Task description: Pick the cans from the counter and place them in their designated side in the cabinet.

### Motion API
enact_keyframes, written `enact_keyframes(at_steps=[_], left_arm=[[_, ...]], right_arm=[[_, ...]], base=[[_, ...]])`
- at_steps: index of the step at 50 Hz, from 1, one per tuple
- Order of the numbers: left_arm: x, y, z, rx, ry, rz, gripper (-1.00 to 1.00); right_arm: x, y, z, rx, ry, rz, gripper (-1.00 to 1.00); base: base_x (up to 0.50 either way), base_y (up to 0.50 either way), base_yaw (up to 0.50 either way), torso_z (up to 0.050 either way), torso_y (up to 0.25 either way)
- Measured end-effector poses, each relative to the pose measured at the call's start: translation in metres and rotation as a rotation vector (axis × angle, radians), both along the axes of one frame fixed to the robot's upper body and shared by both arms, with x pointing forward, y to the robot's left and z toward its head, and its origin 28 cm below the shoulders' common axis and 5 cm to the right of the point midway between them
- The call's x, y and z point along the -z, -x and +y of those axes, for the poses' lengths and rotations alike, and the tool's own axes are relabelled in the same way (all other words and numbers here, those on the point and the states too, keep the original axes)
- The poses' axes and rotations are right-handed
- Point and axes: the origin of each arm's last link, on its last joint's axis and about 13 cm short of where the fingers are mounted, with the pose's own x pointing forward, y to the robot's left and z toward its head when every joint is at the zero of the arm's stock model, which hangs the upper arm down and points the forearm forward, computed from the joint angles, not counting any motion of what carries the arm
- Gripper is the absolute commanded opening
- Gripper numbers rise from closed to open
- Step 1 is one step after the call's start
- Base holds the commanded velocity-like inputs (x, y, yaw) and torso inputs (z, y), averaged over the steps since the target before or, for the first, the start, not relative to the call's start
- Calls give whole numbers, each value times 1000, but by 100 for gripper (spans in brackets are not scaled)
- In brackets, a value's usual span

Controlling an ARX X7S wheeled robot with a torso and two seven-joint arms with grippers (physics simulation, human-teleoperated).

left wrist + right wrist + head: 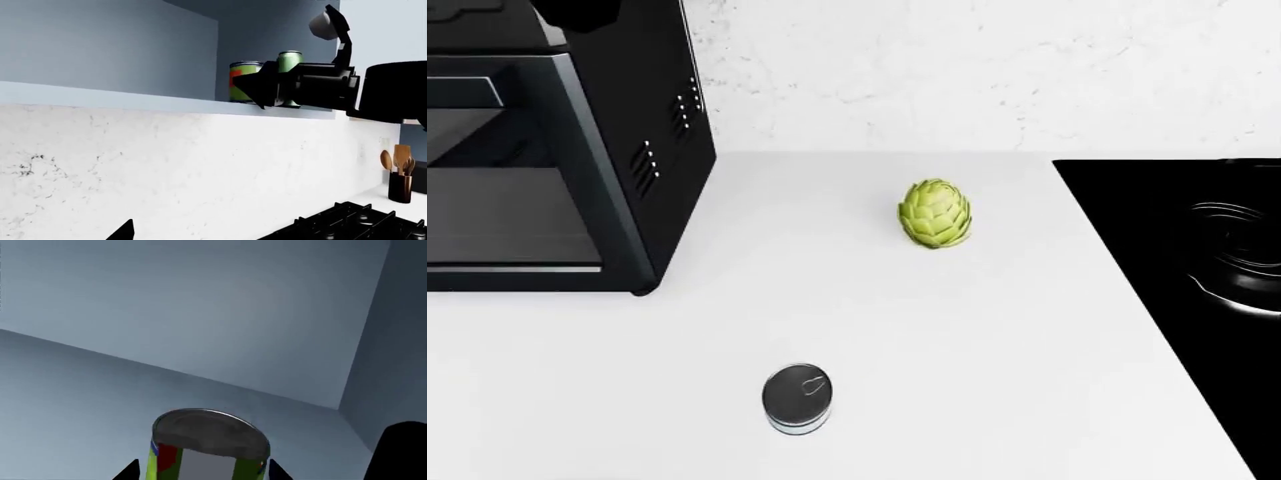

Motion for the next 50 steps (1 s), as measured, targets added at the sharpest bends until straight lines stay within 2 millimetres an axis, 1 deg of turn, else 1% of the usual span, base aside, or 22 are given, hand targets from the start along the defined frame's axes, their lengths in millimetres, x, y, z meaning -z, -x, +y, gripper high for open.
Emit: enact_keyframes(at_steps=[21,33,50], left_arm=[[1,-1,1,0,5,3,100],[2,0,1,-2,6,3,100],[2,0,1,-3,7,0,100]], right_arm=[[0,0,0,3,7,-2,100],[1,-1,-3,49,29,5,100],[1,-1,-4,66,38,8,100]], base=[[-2,0,0,0,-2],[-215,0,0,0,0],[-224,0,0,0,-1]])
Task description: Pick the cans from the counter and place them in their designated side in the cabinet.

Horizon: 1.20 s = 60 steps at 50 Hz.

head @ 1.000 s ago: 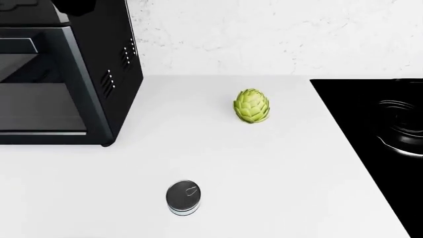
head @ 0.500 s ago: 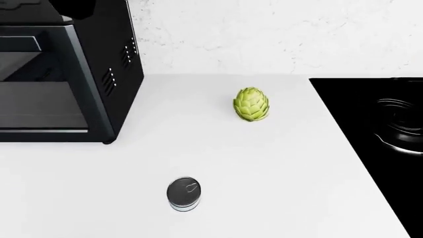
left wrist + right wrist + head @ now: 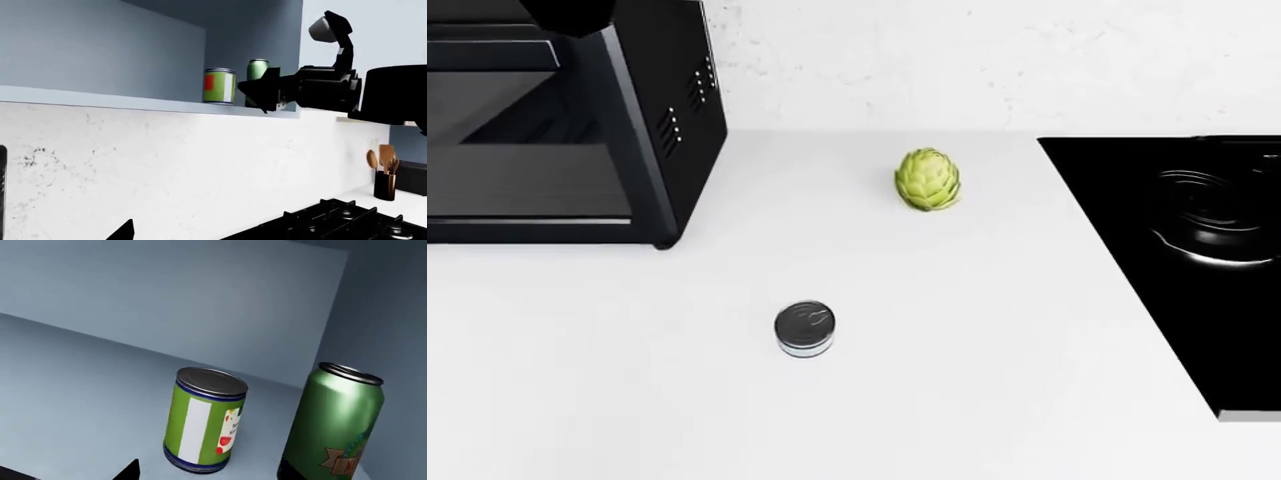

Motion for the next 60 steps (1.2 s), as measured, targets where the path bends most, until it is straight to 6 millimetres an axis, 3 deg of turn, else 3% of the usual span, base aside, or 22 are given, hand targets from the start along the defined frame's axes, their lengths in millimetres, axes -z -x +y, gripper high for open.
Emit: enact_keyframes(at_steps=[28,60], left_arm=[[3,-2,1,0,13,-1,100],[18,-21,-5,15,94,26,100]], right_arm=[[0,0,0,4,2,1,100],[0,0,0,4,2,0,100]], base=[[-224,0,0,0,-1],[0,0,0,0,0]])
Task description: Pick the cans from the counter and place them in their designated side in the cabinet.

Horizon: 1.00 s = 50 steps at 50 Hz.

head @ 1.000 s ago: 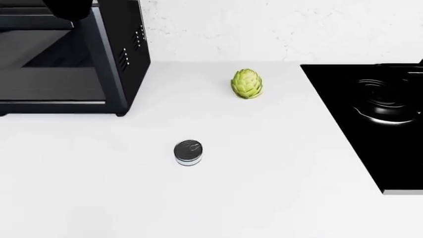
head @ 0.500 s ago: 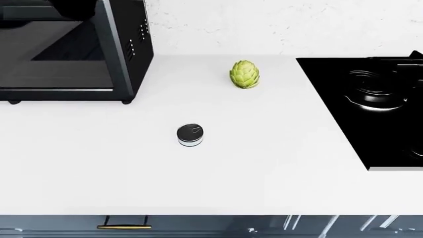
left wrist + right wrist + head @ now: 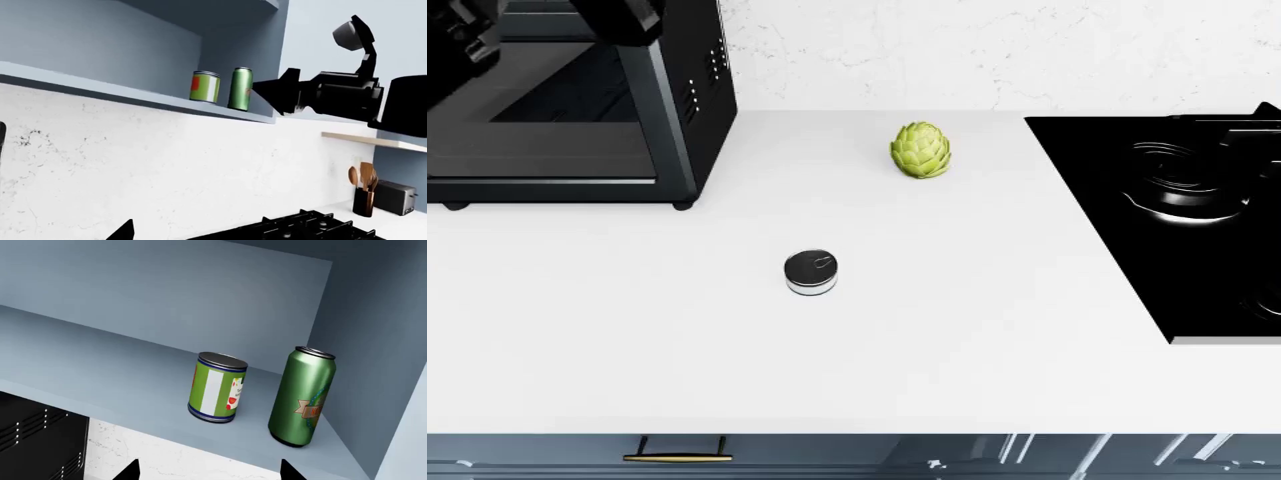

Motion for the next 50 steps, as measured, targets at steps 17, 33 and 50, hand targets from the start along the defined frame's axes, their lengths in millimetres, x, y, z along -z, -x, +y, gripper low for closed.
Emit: enact_keyframes(at_steps=[17,33,50], left_arm=[[10,-7,-3,-11,29,19,100],[16,-17,-6,-1,52,40,100],[19,-21,-5,0,72,42,100]], right_arm=[[0,0,0,0,0,0,100],[144,-46,37,-364,-450,274,100],[266,10,57,-467,-387,214,100]], base=[[0,0,0,0,0],[0,372,0,0,-1],[-136,287,0,0,0]])
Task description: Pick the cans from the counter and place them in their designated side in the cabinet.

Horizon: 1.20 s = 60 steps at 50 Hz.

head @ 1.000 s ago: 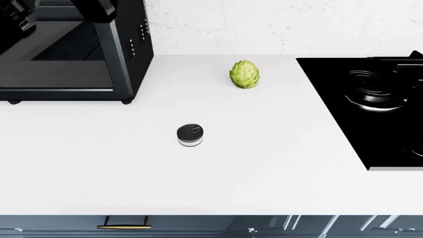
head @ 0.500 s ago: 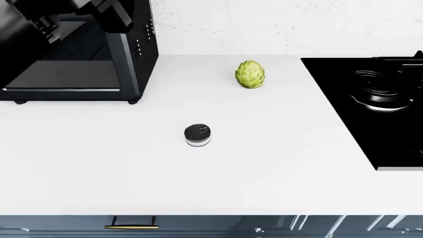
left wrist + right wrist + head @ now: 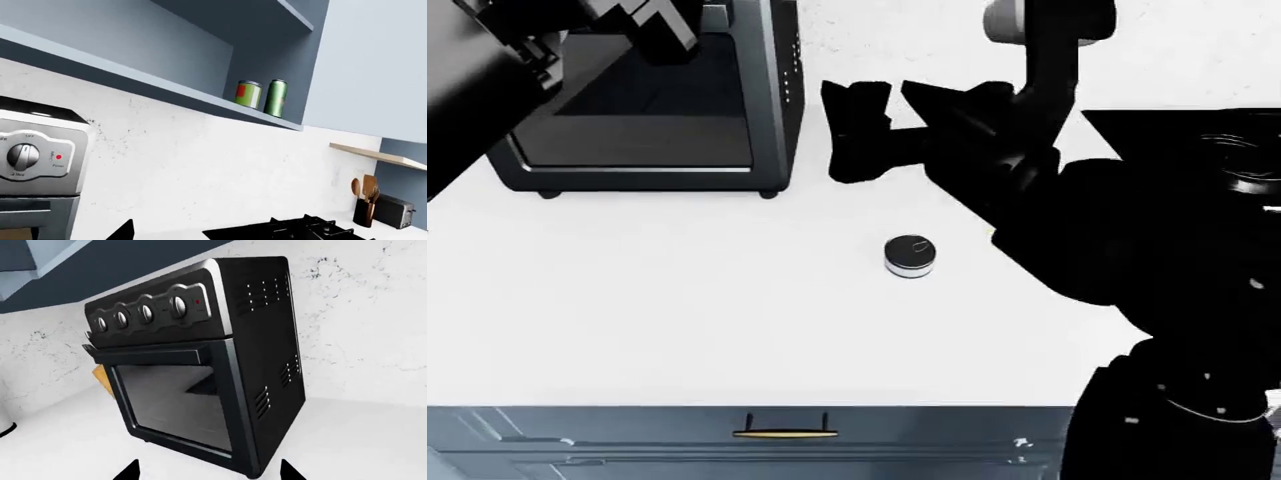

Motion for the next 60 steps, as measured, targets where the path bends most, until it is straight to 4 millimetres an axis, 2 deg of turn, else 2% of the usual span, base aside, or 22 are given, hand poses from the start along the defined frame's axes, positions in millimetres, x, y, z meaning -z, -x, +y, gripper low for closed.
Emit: enact_keyframes(at_steps=[9,20,29,42,51,60], left_arm=[[0,0,0,3,4,-1,100],[1,1,0,2,7,-2,100],[2,1,1,3,11,0,100],[5,0,2,4,19,5,100],[8,-2,2,3,23,13,100],[10,-5,2,5,24,24,100]], right_arm=[[14,10,0,19,24,-1,100],[21,10,-2,69,96,-7,100],[25,-5,-1,118,162,-22,100],[37,-37,3,165,244,3,100],[58,-53,5,196,285,57,100],[82,-59,6,214,301,126,100]], base=[[0,0,0,0,0],[0,0,0,0,0],[0,0,0,0,0],[0,0,0,0,0],[0,0,0,0,0],[0,0,0,0,0]])
